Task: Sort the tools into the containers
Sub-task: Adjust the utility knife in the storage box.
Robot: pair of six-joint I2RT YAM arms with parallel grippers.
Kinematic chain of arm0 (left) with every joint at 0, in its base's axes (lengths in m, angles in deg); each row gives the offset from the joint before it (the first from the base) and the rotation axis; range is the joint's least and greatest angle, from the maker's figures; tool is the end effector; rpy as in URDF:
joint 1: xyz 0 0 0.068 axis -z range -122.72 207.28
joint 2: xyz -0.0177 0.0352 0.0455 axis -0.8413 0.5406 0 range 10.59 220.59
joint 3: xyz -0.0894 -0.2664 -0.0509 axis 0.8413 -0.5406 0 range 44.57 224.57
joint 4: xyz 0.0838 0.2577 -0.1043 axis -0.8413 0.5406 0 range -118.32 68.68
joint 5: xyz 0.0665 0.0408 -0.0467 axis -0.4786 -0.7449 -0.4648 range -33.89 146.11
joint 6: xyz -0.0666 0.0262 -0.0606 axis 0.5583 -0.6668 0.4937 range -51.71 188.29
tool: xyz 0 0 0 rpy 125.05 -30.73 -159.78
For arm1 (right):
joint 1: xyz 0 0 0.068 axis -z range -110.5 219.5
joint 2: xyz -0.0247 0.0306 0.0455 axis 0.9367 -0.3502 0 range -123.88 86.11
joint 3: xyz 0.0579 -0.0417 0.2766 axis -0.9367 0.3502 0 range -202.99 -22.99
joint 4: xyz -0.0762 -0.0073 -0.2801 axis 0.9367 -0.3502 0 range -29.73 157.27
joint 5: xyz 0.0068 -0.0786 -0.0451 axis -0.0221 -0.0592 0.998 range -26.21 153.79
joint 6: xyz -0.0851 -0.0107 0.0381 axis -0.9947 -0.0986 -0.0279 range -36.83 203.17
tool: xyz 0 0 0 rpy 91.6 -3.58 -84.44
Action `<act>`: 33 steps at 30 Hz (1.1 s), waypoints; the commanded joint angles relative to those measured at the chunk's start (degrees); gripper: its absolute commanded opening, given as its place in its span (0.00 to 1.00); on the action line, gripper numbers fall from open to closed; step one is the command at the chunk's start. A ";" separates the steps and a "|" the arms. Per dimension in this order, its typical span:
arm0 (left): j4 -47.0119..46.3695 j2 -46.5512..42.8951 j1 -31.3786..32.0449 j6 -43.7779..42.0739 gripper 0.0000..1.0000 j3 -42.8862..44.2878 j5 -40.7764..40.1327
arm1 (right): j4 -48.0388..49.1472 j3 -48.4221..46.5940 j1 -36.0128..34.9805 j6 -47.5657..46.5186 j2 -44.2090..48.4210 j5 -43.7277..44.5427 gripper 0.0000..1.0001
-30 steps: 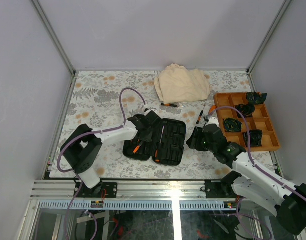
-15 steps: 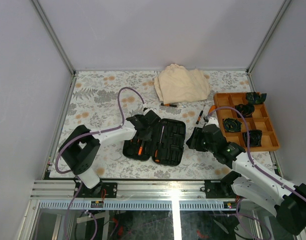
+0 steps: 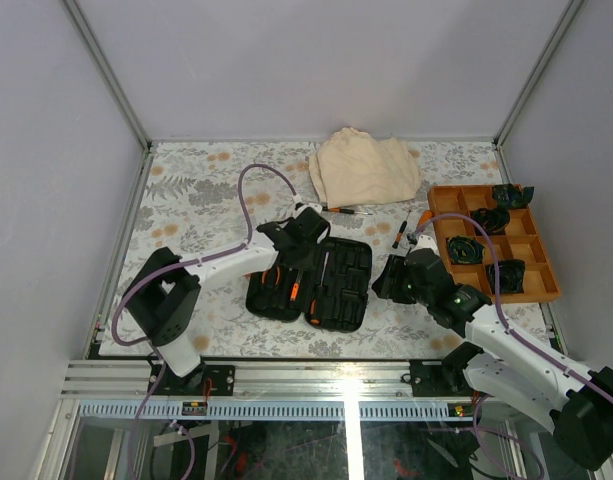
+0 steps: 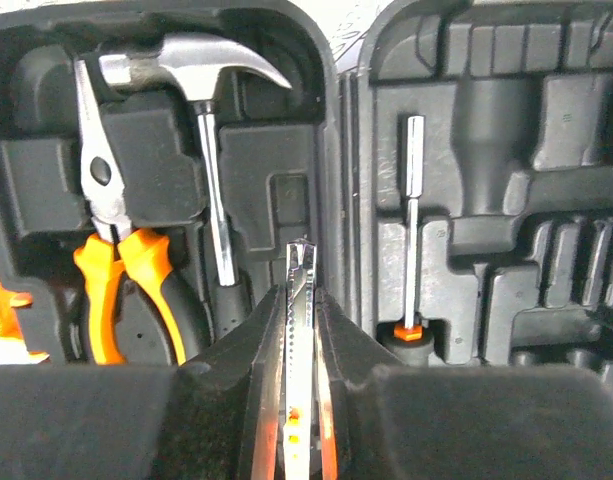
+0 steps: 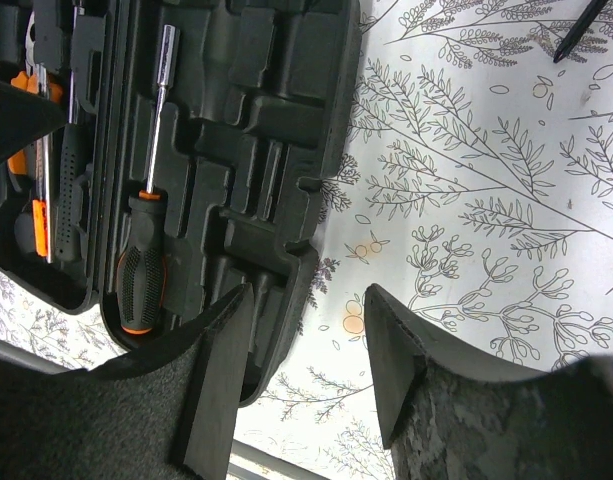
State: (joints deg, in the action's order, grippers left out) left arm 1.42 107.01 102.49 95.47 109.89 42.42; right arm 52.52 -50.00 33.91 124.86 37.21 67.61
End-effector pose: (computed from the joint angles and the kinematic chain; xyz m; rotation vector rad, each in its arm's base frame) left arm 0.2919 -0.2656 0.1615 0.3261 2.5705 -0.1468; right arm 0.2009 0.1368 0.1807 0.1603 2.2870 0.6596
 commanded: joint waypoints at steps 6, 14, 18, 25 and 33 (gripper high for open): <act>0.94 4.50 -1.11 4.98 0.08 2.65 -0.37 | 0.83 0.11 -0.35 0.63 0.50 -0.04 0.55; -0.52 4.42 -3.40 5.93 0.10 1.51 -0.50 | 1.14 0.20 -0.35 0.67 0.17 -0.18 0.55; -1.61 4.75 -3.63 6.04 0.11 1.06 0.57 | 1.47 0.11 -0.35 0.73 -0.37 -0.30 0.55; -3.72 5.24 -4.07 6.63 0.12 0.01 3.11 | 1.25 0.16 -0.36 0.76 -0.40 -0.30 0.55; -4.74 6.65 -4.68 6.73 0.15 0.68 4.85 | 1.09 0.41 -0.35 0.84 -0.31 -0.21 0.55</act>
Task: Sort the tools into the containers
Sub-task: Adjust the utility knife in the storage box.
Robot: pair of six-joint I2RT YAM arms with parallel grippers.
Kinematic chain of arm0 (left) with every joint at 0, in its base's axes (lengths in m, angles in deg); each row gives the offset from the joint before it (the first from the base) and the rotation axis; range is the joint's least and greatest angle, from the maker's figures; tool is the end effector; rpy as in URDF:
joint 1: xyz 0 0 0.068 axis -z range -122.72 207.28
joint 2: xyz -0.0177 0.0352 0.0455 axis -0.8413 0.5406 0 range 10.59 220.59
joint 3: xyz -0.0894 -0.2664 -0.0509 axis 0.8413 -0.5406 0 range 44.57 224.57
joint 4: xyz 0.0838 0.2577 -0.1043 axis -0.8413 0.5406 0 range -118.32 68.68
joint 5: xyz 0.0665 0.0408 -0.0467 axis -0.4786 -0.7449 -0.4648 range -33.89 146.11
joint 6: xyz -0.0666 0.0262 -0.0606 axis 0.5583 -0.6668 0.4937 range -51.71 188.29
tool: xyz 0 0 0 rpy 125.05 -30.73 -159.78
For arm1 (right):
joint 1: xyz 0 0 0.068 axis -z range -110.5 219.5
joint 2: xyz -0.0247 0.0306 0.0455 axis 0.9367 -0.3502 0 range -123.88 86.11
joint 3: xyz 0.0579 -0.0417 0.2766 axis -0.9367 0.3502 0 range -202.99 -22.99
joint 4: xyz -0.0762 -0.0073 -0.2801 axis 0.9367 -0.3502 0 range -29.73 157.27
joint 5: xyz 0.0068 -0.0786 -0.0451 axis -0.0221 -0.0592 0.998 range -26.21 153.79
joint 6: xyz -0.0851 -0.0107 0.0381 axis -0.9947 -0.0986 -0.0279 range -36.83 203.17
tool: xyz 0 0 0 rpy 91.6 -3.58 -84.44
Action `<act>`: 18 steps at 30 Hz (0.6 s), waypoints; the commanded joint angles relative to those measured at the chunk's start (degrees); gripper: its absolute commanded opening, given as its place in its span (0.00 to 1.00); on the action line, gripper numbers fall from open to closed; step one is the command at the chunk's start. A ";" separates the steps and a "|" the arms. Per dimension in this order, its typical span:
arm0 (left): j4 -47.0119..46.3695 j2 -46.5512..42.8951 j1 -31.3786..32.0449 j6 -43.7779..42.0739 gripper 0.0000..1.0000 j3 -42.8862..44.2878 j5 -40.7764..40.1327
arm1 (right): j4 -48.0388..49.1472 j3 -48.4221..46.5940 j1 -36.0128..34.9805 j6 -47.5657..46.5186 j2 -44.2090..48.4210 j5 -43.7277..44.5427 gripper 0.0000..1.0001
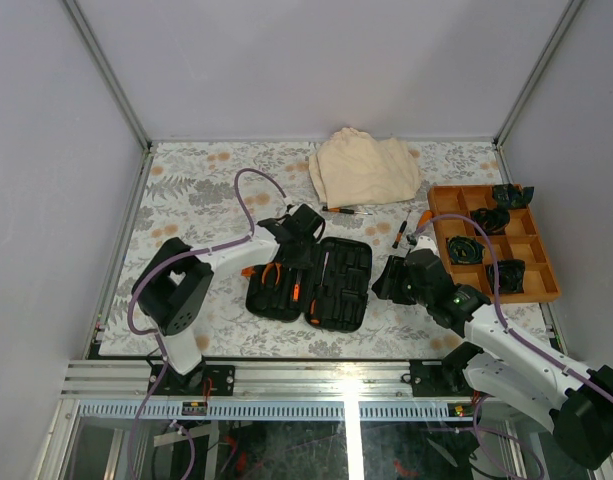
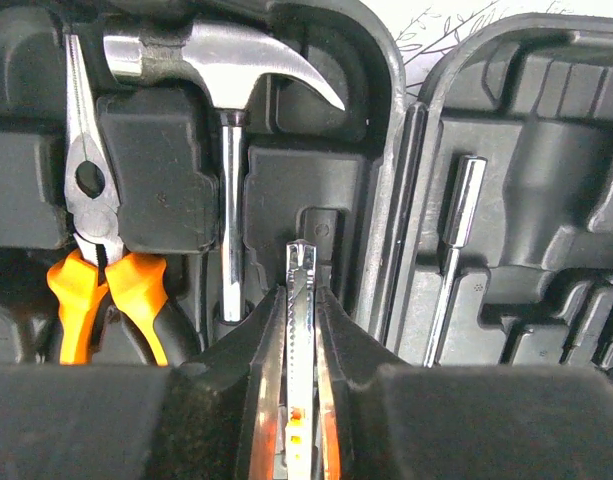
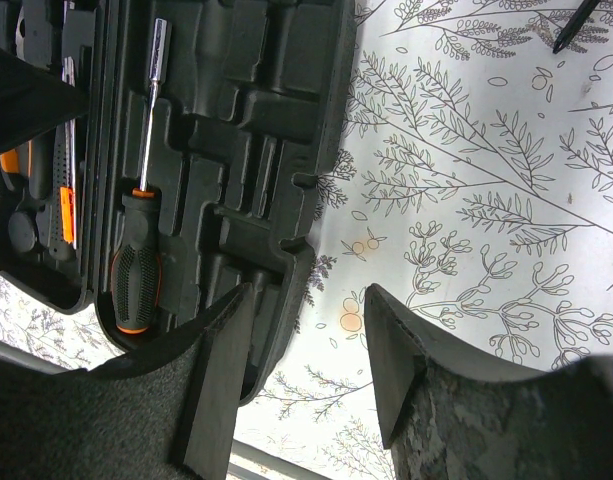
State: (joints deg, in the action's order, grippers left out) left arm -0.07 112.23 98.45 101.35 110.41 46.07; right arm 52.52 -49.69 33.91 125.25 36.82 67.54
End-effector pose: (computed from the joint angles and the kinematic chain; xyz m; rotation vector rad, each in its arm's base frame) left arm 0.3134 -0.2545 0.1309 0.1351 2.6681 -0.1842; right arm 0.2006 0.1367 0.1770 0.1677 2.2994 0.6567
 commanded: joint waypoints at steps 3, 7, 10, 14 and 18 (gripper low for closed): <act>-3.64 1.47 -0.86 0.87 0.16 0.13 1.38 | 1.03 0.15 -0.35 0.58 0.08 -0.16 0.55; -3.88 1.82 -1.09 0.70 0.20 0.39 1.50 | 1.11 0.21 -0.35 0.53 -0.01 -0.23 0.55; -4.68 1.62 -1.17 0.76 0.23 0.05 2.09 | 1.18 0.24 -0.35 0.62 -0.09 -0.32 0.55; -5.31 1.60 -1.18 0.80 0.24 0.16 2.63 | 1.23 0.31 -0.35 0.84 -0.26 -0.63 0.55; -5.32 1.00 -1.19 0.62 0.24 0.32 2.43 | 1.22 0.41 -0.33 0.83 -0.22 -0.76 0.55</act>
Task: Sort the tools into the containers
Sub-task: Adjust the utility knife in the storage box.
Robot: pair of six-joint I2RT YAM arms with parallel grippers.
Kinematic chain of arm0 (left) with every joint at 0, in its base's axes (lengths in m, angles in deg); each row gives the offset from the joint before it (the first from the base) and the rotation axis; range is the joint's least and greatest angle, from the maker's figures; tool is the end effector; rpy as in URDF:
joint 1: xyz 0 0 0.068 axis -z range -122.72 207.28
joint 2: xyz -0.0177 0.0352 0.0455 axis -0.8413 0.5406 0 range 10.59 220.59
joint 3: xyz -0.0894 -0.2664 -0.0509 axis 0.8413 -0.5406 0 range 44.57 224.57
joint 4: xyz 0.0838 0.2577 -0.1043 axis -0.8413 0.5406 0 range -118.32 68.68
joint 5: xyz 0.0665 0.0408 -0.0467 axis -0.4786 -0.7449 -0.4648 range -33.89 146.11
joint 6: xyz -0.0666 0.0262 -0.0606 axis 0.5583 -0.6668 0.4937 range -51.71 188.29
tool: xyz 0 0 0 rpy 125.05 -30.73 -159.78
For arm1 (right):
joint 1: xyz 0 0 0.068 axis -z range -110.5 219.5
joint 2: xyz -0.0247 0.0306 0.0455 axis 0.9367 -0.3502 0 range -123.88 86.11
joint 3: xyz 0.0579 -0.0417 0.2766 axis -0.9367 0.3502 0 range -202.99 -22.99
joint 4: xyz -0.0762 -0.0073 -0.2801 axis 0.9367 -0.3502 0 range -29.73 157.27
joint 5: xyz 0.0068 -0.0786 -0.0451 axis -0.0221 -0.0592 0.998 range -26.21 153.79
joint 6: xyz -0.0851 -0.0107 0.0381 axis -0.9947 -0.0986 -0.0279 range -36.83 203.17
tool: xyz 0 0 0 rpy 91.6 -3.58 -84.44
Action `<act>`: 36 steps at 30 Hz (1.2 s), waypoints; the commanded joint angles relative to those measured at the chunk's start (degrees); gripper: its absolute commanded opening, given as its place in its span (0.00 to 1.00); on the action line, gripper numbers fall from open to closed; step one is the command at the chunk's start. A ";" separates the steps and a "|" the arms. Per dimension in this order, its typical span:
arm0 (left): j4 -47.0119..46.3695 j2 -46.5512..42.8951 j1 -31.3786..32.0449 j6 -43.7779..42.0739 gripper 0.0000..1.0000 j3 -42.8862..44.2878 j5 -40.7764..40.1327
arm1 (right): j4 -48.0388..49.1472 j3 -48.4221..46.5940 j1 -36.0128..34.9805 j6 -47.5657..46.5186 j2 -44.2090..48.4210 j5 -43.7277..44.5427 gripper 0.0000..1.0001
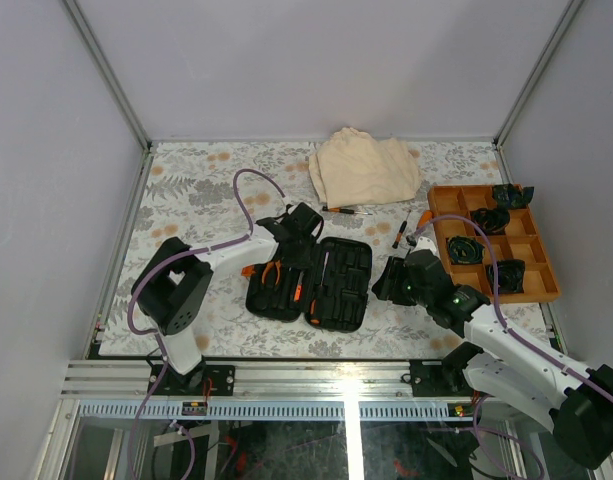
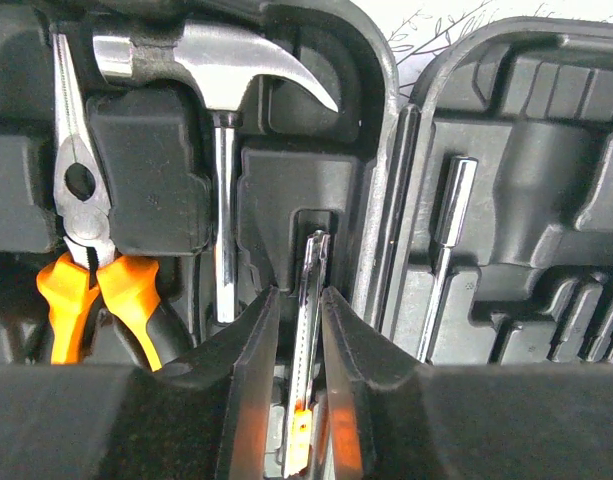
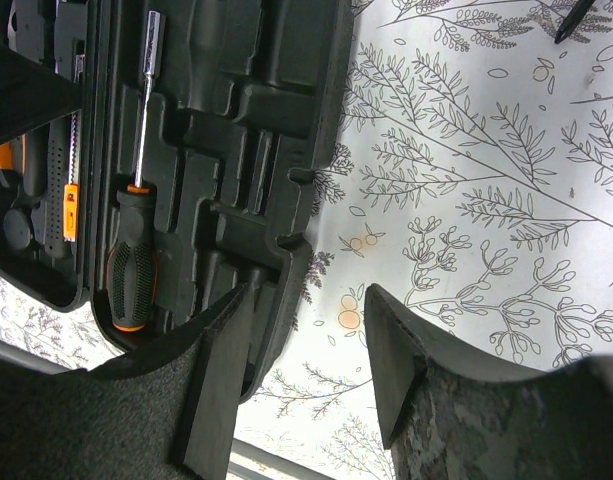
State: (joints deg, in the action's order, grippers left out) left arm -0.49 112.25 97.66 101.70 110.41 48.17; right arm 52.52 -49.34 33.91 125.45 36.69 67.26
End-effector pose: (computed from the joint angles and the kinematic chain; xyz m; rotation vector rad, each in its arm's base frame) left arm 0.3159 -0.2533 0.1309 0.1197 2.6809 -0.2281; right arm 0.1997 0.1366 0.1740 0.1693 2.3094 0.6580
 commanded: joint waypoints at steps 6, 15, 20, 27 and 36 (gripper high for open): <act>-3.95 -1.87 -0.39 0.08 0.27 -0.92 -0.87 | 1.21 0.11 -0.35 0.82 -0.19 -0.48 0.55; -4.10 -6.43 -0.42 -0.26 0.23 -5.27 -0.09 | 1.74 0.23 -0.35 1.07 -0.57 -0.89 0.55; -4.66 -6.31 -0.46 -0.36 0.20 -5.83 1.11 | 2.08 0.07 -0.35 1.15 -1.05 -1.16 0.55; -4.98 -5.47 -0.41 -0.62 0.16 -5.84 2.22 | 1.91 0.23 -0.35 1.18 -0.88 -1.18 0.55; -4.34 -5.11 -0.42 -0.93 0.12 -6.20 2.53 | 2.60 0.31 -0.35 1.36 -1.41 -1.43 0.55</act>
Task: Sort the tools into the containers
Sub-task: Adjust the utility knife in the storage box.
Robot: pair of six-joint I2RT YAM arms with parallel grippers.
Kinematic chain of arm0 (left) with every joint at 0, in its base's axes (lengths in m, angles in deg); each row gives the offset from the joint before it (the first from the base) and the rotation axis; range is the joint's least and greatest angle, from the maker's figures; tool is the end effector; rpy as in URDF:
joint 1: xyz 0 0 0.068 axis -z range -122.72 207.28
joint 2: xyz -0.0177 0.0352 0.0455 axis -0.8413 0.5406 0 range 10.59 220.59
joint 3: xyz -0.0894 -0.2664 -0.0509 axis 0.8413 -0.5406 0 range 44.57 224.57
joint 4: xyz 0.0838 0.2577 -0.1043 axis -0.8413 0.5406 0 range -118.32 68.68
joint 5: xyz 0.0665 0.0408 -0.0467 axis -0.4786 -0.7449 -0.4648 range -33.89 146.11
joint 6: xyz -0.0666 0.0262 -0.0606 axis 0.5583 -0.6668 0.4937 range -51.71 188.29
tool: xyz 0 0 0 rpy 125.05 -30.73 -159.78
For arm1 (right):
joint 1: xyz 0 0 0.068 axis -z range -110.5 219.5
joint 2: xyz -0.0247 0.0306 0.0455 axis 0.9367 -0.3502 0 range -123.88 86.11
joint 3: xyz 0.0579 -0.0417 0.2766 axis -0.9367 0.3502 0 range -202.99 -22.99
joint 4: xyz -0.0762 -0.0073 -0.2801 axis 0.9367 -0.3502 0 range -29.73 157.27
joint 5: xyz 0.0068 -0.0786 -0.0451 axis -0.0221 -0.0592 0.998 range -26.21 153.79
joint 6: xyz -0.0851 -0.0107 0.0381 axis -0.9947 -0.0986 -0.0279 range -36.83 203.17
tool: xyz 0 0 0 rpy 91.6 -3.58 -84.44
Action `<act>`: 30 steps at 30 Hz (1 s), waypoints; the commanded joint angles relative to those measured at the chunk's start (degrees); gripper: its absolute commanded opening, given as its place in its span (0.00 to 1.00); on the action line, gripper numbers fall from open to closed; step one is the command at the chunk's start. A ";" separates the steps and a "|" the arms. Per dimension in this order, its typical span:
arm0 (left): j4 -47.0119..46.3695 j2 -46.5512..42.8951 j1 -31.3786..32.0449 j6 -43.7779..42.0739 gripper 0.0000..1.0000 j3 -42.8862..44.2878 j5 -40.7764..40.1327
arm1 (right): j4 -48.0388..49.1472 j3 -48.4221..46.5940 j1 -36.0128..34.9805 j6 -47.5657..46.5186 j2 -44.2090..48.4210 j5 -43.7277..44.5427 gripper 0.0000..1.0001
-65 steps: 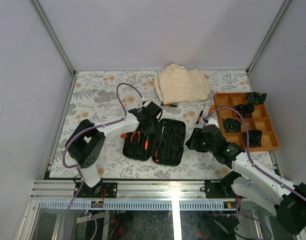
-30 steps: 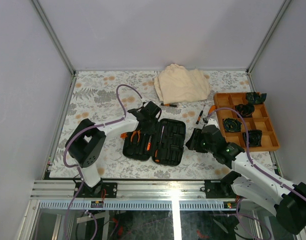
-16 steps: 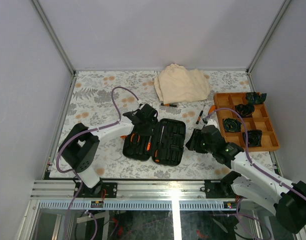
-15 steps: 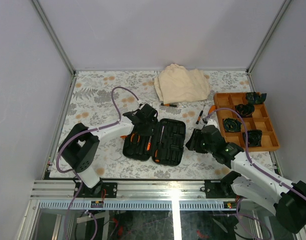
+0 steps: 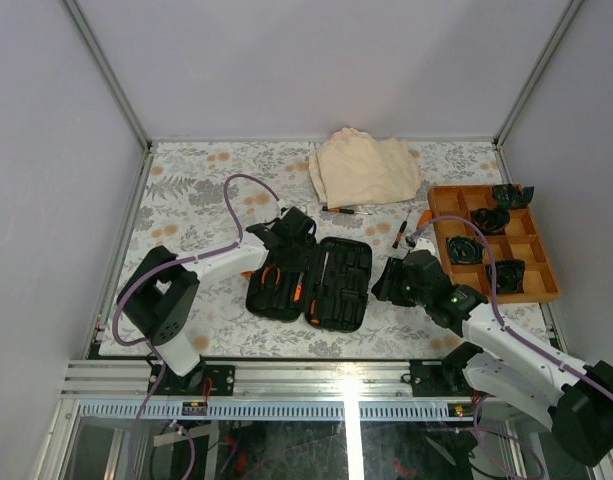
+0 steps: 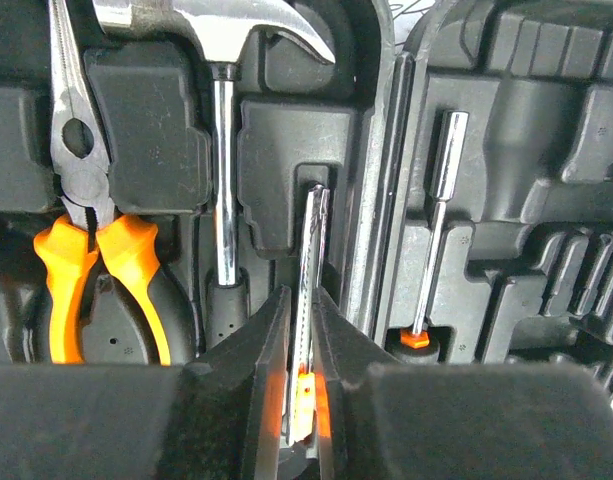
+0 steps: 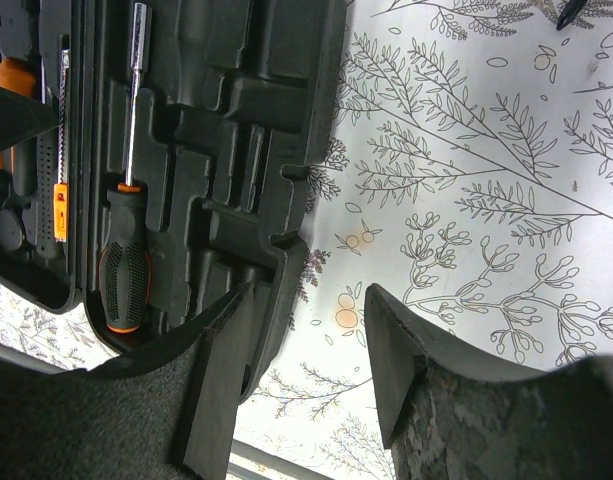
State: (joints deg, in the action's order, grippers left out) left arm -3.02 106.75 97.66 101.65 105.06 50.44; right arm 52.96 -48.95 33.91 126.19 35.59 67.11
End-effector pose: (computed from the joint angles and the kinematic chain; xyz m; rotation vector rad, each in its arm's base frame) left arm 0.2991 -0.2434 0.1388 0.1290 2.6587 -0.3079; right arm 0.2003 0.1373 0.1680 0.1836 2.3284 0.6554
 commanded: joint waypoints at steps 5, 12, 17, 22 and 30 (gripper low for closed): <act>-1.31 0.04 -0.37 -1.10 0.12 -1.23 0.30 | 2.26 -0.32 -0.35 0.61 -0.76 -1.38 0.55; -1.46 0.34 -0.39 -1.36 0.11 -1.90 0.91 | 2.26 -0.32 -0.35 0.69 -0.74 -1.47 0.56; -1.90 0.94 -0.39 -1.44 0.10 -2.30 0.98 | 2.56 -0.41 -0.35 0.60 -1.07 -1.69 0.56; -1.87 1.80 -0.39 -1.55 0.08 -2.33 1.08 | 2.96 -0.55 -0.35 0.53 -1.42 -2.05 0.56; -1.77 3.06 -0.39 -1.72 0.03 -2.81 1.19 | 2.87 -0.52 -0.35 0.49 -1.51 -1.99 0.56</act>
State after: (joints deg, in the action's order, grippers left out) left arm -4.14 107.49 97.66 101.00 103.86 51.71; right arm 54.14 -48.95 33.91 126.32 34.04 65.64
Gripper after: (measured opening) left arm 0.047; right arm 0.554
